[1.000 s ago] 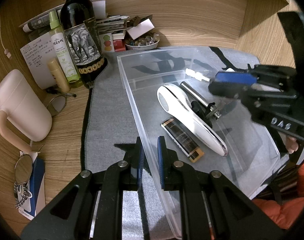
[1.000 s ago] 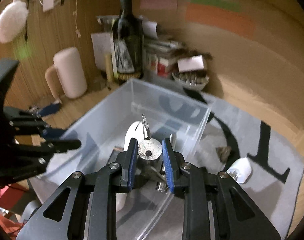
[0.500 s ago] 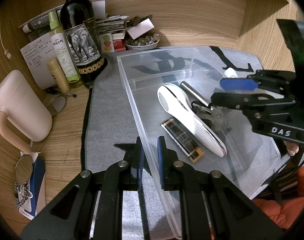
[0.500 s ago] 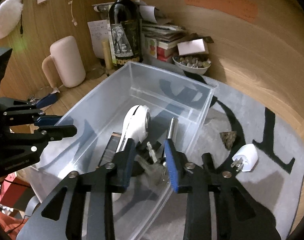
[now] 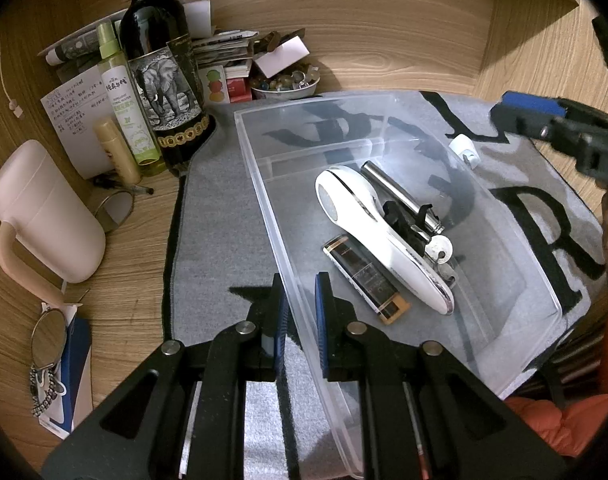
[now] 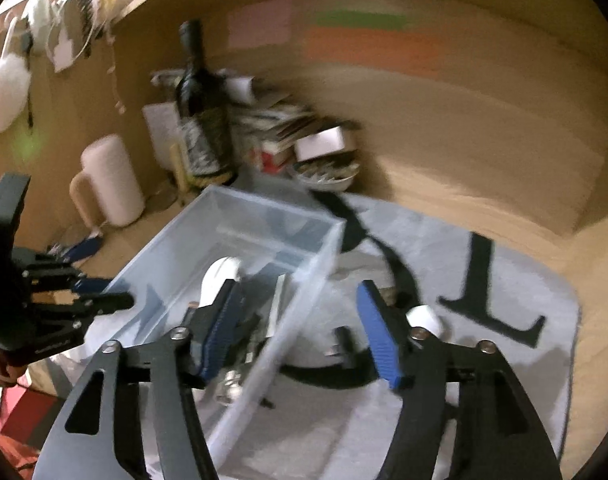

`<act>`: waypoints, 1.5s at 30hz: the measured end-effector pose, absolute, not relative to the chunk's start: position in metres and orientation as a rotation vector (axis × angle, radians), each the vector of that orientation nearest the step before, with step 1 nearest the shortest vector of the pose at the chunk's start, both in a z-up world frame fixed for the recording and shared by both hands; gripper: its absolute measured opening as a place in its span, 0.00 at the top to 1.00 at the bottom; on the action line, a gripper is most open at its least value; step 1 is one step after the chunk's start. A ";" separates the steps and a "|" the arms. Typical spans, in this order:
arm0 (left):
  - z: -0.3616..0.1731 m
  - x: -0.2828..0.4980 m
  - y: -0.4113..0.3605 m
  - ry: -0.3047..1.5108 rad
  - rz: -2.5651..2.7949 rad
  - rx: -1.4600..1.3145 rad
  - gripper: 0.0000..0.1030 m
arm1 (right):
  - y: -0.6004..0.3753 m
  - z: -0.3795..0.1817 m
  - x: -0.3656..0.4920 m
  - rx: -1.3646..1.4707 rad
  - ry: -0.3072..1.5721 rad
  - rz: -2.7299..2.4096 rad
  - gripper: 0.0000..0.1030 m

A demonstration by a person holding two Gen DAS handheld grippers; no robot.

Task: Organize rigid objects
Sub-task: 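Move the right gripper to the small black object and grasp it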

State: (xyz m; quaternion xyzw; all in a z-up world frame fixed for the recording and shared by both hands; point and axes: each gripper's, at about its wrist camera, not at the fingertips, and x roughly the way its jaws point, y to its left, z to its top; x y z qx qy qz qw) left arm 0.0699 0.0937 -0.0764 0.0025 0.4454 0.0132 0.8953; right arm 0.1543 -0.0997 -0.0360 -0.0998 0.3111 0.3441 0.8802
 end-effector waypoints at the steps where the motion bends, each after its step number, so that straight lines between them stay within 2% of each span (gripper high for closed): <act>1: -0.076 0.070 0.094 0.923 0.027 0.005 0.89 | -0.106 -0.034 0.157 -0.202 0.643 0.704 0.44; 6: -0.076 0.070 0.094 0.923 0.027 0.005 0.89 | -0.130 -0.033 0.169 -0.179 0.646 0.635 0.44; 13: -0.076 0.070 0.094 0.923 0.027 0.006 0.89 | -0.145 -0.063 0.184 -0.178 0.739 0.587 0.44; 23: -0.077 0.069 0.095 0.924 0.028 0.010 0.89 | -0.123 -0.121 0.196 -0.239 0.893 0.616 0.44; 30: -0.077 0.070 0.094 0.923 0.028 0.006 0.89 | -0.109 -0.138 0.207 -0.283 0.911 0.608 0.45; 35: -0.077 0.069 0.095 0.923 0.029 0.007 0.89 | -0.102 -0.136 0.206 -0.298 0.889 0.650 0.71; 39: -0.077 0.070 0.094 0.924 0.028 0.007 0.89 | -0.099 -0.135 0.203 -0.312 0.880 0.665 0.86; 45: -0.077 0.070 0.094 0.924 0.028 0.007 0.89 | -0.101 -0.130 0.195 -0.307 0.860 0.665 0.87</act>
